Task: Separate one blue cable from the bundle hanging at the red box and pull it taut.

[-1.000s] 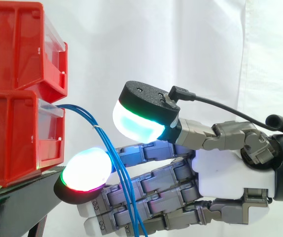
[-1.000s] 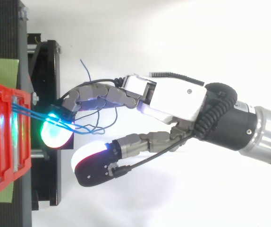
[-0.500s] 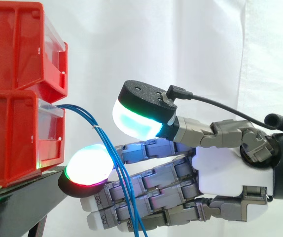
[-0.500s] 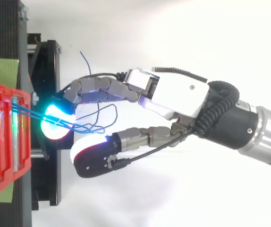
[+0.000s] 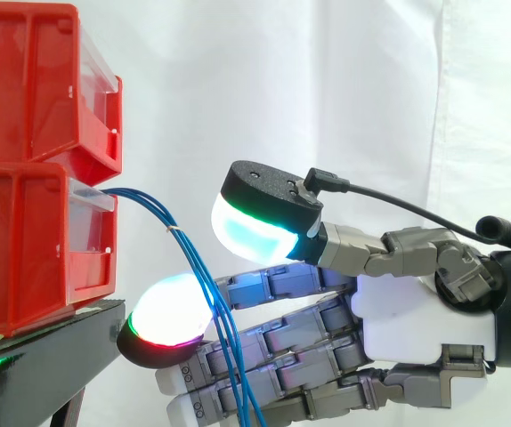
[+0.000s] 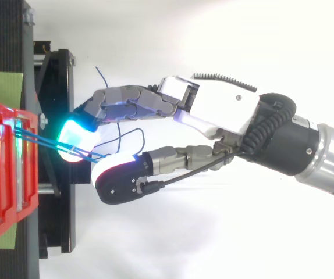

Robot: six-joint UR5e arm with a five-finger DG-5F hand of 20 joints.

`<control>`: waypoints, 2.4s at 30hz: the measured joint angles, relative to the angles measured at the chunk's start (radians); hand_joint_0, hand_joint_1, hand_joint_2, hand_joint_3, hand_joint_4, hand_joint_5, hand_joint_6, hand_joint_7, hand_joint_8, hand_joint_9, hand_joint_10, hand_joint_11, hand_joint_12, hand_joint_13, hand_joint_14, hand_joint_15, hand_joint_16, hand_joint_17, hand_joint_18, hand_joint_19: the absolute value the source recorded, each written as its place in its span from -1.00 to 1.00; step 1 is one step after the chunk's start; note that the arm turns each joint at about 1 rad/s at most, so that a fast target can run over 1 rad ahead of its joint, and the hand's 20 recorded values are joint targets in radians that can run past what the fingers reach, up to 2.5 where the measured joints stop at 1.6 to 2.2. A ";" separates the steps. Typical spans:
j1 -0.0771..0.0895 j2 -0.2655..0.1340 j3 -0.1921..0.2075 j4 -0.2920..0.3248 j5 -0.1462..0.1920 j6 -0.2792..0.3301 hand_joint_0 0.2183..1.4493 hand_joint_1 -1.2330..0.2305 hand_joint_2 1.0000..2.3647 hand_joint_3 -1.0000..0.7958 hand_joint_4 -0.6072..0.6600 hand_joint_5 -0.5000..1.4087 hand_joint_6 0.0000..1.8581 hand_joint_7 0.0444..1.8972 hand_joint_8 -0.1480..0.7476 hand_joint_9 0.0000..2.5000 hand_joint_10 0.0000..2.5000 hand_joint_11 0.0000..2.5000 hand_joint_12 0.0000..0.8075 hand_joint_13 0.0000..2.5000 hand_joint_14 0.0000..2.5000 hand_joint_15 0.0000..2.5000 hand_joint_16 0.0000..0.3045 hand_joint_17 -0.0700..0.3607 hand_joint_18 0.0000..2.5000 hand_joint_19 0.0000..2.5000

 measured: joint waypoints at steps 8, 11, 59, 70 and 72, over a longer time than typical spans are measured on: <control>0.010 0.000 -0.001 0.029 0.002 0.002 -0.42 -0.14 -1.00 -0.41 0.44 -0.65 -0.46 -0.04 0.03 -0.57 -1.00 -0.88 -0.30 -0.59 -1.00 -0.91 -0.83 -0.41 -0.78 -0.96; 0.013 0.000 -0.001 0.039 0.000 0.003 -0.42 -0.16 -1.00 -0.42 0.44 -0.65 -0.46 -0.03 0.03 -0.57 -1.00 -0.88 -0.31 -0.59 -1.00 -0.90 -0.84 -0.41 -0.77 -0.96; 0.016 0.023 0.037 -0.090 -0.003 0.068 -0.35 -0.35 -0.98 -0.22 0.24 -0.68 -0.04 -0.16 0.07 -0.44 -0.99 -0.65 -0.29 -0.47 -0.99 -0.82 -0.84 -0.43 -0.68 -0.92; 0.016 0.065 0.037 -0.225 -0.005 0.069 -0.44 -0.13 -1.00 -0.44 0.26 -0.66 -0.02 -0.11 0.11 -0.39 -0.99 -0.57 -0.27 -0.45 -0.99 -0.80 -0.84 -0.42 -0.66 -0.90; 0.015 0.072 0.037 -0.233 -0.005 0.068 -0.44 -0.11 -1.00 -0.44 0.25 -0.65 -0.03 -0.11 0.11 -0.39 -0.99 -0.58 -0.27 -0.45 -0.99 -0.80 -0.84 -0.42 -0.65 -0.90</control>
